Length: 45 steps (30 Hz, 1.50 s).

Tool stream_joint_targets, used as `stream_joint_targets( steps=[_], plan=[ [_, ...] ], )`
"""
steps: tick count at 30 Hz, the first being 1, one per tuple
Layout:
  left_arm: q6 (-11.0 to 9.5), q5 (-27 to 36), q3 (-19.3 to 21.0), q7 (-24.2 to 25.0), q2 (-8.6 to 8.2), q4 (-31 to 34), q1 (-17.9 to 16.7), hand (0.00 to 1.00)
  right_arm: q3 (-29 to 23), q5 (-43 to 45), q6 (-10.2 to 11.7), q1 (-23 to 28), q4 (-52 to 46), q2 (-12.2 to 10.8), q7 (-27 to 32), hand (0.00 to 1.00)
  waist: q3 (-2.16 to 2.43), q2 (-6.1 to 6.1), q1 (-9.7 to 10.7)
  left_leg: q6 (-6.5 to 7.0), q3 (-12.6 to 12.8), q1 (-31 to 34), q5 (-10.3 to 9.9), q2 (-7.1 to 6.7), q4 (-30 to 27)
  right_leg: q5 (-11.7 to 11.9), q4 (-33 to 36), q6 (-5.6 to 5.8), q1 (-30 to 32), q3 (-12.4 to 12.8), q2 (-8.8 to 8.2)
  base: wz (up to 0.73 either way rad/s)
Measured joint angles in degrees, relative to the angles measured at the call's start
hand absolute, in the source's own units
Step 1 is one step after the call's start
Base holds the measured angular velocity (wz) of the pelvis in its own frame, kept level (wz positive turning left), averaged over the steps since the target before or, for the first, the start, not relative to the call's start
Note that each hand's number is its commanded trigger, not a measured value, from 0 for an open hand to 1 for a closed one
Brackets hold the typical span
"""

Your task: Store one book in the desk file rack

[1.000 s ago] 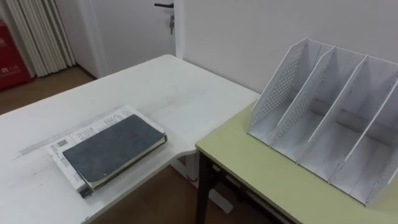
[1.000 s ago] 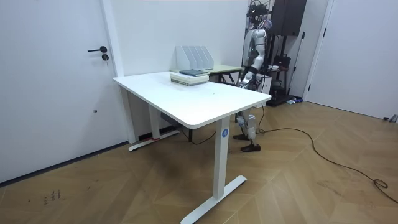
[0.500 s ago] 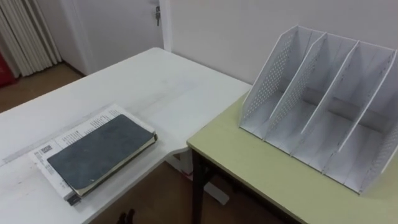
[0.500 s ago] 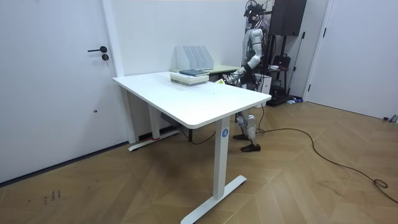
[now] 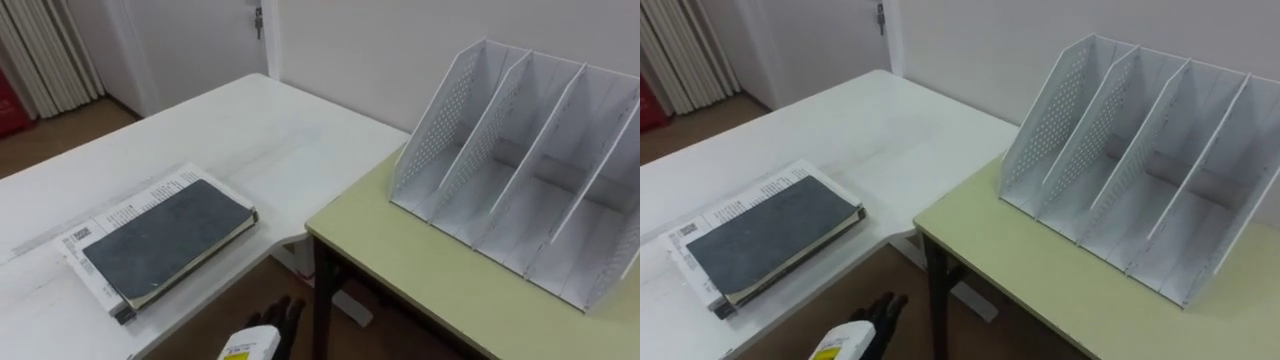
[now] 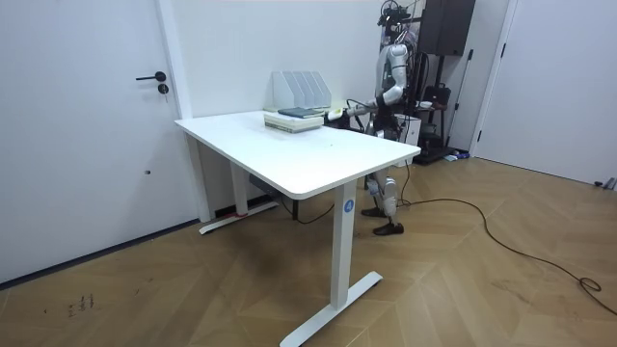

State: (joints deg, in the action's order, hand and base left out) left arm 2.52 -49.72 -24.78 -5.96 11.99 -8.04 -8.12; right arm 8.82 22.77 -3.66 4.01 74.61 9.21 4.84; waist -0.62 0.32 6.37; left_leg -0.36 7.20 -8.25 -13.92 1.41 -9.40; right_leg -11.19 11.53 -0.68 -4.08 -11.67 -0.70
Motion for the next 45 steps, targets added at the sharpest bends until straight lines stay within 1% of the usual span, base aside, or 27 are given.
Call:
stream_joint_targets(
  steps=[4,9,14,17,22,24,27,32,35,36,38,39,42,45],
  plan=[
    [-0.2,-1.17,-0.01,-1.1,0.11,3.84,0.05,0.0,1.31,-0.34,0.03,-0.44,2.02,-0.01,0.0,0.0,-0.03,-0.04,-0.08,0.0,0.38,-0.07,0.0,0.0,0.01,0.0,0.06,0.0,-0.01,0.2,0.02,0.0],
    [-0.49,-1.25,0.08,-4.1,0.4,5.18,0.12,0.0,1.31,-2.17,0.05,-0.16,2.17,-0.02,0.02,0.0,-0.18,-0.28,-0.25,0.0,0.63,-0.15,0.0,0.05,0.01,0.0,0.05,0.0,-0.01,0.3,0.05,0.0],
    [-0.81,-1.25,0.08,-6.11,1.22,9.02,0.12,0.0,1.37,-2.47,0.08,-0.19,1.99,-0.02,-0.07,0.0,-0.18,-0.43,-0.33,0.0,0.59,-0.16,0.0,0.04,0.01,0.0,0.03,0.0,0.01,0.32,0.03,0.0],
    [-1.15,-1.8,0.1,-7.24,2.09,10.84,0.16,0.0,2.48,-2.46,0.07,-0.17,2.09,-0.02,-0.06,0.0,-0.08,-0.41,-0.31,0.0,0.62,-0.19,0.0,0.05,0.01,0.0,-0.01,0.0,0.04,0.38,0.06,0.0],
    [-1.21,-2.41,0.21,-9.47,2.68,11.29,0.79,0.0,3.45,-2.46,0.0,-0.04,2.65,-0.05,-0.06,0.0,-0.04,-0.34,-0.35,0.0,0.54,-0.2,0.0,0.04,0.02,0.0,0.01,0.0,0.09,0.52,0.06,0.0],
    [-1.22,-2.41,0.49,-10.29,2.86,11.29,0.92,0.0,3.45,-2.46,-0.08,-0.05,2.97,-0.05,-0.06,0.0,0.07,-0.17,-0.46,0.0,0.52,-0.2,0.0,0.04,0.04,0.01,0.0,0.0,0.09,0.56,0.09,0.0],
    [-1.32,-2.49,2.16,-12.5,3.09,11.29,1.04,0.0,3.45,-2.46,-0.11,-0.01,3.42,-0.05,0.01,0.0,0.09,-0.14,-0.48,0.0,0.45,-0.35,0.0,0.07,0.03,0.03,-0.01,-0.03,0.0,0.64,0.13,0.0],
    [-1.36,-2.57,5.78,-17.79,3.39,11.13,1.06,0.0,3.35,-2.87,-0.13,0.05,3.33,-0.05,0.01,0.0,0.09,-0.08,-0.41,0.0,0.44,-0.45,0.0,0.06,0.06,0.03,-0.01,-0.03,-0.2,0.53,0.11,0.0],
    [-1.35,-2.58,6.73,-20.57,3.52,11.11,1.05,0.0,3.34,-2.97,-0.15,0.02,3.26,-0.05,-0.01,0.0,0.06,0.06,-0.42,0.0,0.47,-0.46,0.0,0.05,0.06,0.03,-0.02,-0.03,-0.27,0.46,0.1,0.0],
    [-1.35,-2.58,6.72,-21.0,3.68,11.11,1.05,0.0,3.34,-2.96,-0.15,0.03,3.26,-0.05,-0.01,0.0,0.06,0.1,-0.42,0.0,0.47,-0.46,0.0,0.04,0.06,0.03,-0.02,-0.03,-0.29,0.44,0.1,0.0],
    [-1.35,-3.01,6.74,-21.69,4.87,11.11,1.05,0.0,3.32,-2.53,-0.15,0.09,3.18,-0.05,-0.01,0.0,0.08,0.21,-0.43,0.0,0.24,-0.44,0.0,0.05,0.05,0.03,-0.02,-0.03,-0.32,0.31,0.11,0.0],
    [-1.35,-3.19,6.74,-21.88,5.08,11.11,1.04,0.0,3.32,-2.48,-0.17,0.11,3.19,-0.05,-0.01,0.0,0.08,0.24,-0.42,0.0,0.21,-0.43,0.0,0.05,0.05,0.03,-0.02,-0.03,-0.33,0.28,0.11,0.03],
    [-1.38,-4.7,7.22,-22.47,5.25,11.11,1.04,0.0,3.32,-2.44,-0.13,0.42,3.04,-0.05,-0.04,0.0,0.14,0.33,-0.71,0.0,0.18,-0.44,0.0,0.05,0.01,0.03,-0.01,-0.03,-0.38,0.16,0.09,0.0],
    [-1.66,-6.12,9.2,-22.86,5.25,11.11,1.04,0.0,3.31,-2.43,-0.1,0.57,3.01,-0.03,-0.19,0.0,0.25,0.51,-0.71,0.0,0.16,-0.45,0.0,0.06,-0.01,0.03,-0.01,-0.04,-0.38,0.16,0.08,0.0]
  ],
)
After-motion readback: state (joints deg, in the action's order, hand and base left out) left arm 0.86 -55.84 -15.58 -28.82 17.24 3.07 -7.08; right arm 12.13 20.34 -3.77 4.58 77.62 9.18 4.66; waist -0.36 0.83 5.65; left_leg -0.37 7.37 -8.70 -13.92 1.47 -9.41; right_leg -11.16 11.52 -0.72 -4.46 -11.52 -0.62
